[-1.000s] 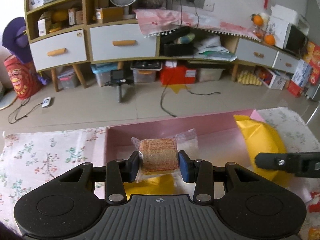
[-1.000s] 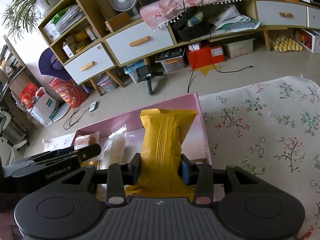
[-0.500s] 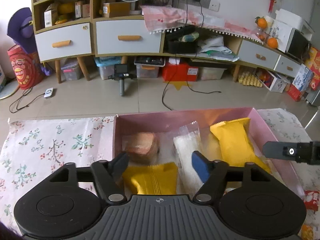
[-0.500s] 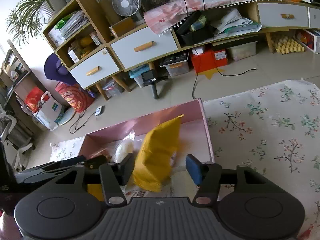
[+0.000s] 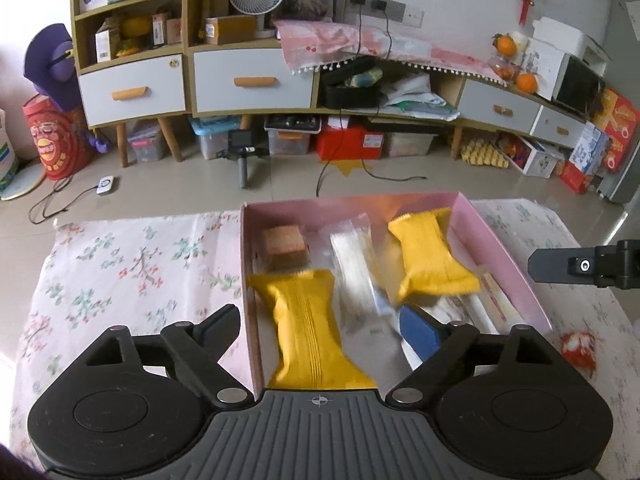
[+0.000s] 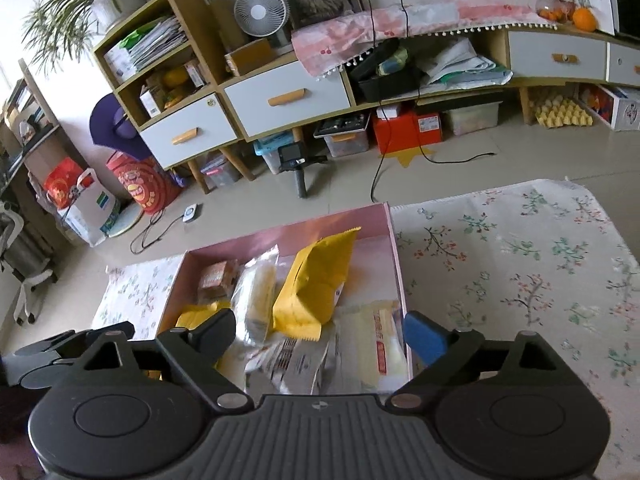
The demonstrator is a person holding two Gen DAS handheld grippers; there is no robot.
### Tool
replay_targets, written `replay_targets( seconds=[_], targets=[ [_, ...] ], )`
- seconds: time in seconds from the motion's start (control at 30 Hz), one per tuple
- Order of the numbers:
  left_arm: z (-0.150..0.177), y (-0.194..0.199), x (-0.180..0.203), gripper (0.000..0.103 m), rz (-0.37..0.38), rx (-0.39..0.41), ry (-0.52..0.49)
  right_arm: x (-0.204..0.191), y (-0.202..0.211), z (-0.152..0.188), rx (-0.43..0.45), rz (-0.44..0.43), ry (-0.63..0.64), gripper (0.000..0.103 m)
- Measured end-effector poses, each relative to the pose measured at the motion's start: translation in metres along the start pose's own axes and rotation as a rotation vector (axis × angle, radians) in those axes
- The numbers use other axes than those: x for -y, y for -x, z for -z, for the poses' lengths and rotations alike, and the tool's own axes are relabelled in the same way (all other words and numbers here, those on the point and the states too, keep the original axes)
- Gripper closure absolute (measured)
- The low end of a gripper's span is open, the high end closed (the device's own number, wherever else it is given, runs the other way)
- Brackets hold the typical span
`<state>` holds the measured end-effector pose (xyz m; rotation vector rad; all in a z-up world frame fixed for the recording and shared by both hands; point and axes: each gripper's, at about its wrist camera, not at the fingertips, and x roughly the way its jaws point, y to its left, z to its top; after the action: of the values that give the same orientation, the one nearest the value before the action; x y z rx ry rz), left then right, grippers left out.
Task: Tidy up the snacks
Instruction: 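Carry the yellow pack into the box with right while left carries the wafer in, releasing both, then move both open tools back over the remaining snacks on the table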
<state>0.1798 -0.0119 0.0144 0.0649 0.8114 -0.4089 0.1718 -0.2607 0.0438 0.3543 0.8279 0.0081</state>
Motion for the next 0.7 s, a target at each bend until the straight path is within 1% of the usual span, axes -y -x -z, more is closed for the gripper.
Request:
replay_targets(
  seconds=[0.13, 0.33, 0.43, 0.6, 0.7],
  targets=[
    [0.010, 0.017, 0.003, 0.010, 0.005, -0.013, -0.004, -0.009, 0.016, 0.008, -0.002, 0.016, 0.032, 0.026],
    [0.032, 0.042, 0.006, 0.007, 0.009, -0.024, -0.013, -0.020, 0.037, 0.026, -0.023, 0.025, 0.066, 0.023],
    [0.041, 0.051, 0.005, 0.006, -0.002, -0.032, -0.015, -0.022, 0.046, 0.036, -0.024, 0.030, 0.093, 0.022],
    [0.064, 0.058, -0.002, 0.004, -0.006, -0.020, 0.003, -0.020, 0.053, 0.051, -0.018, 0.032, 0.102, 0.021],
    [0.079, 0.056, -0.002, 0.004, -0.014, -0.032, -0.020, -0.017, 0.052, 0.060, -0.024, 0.029, 0.115, 0.021]
  ],
)
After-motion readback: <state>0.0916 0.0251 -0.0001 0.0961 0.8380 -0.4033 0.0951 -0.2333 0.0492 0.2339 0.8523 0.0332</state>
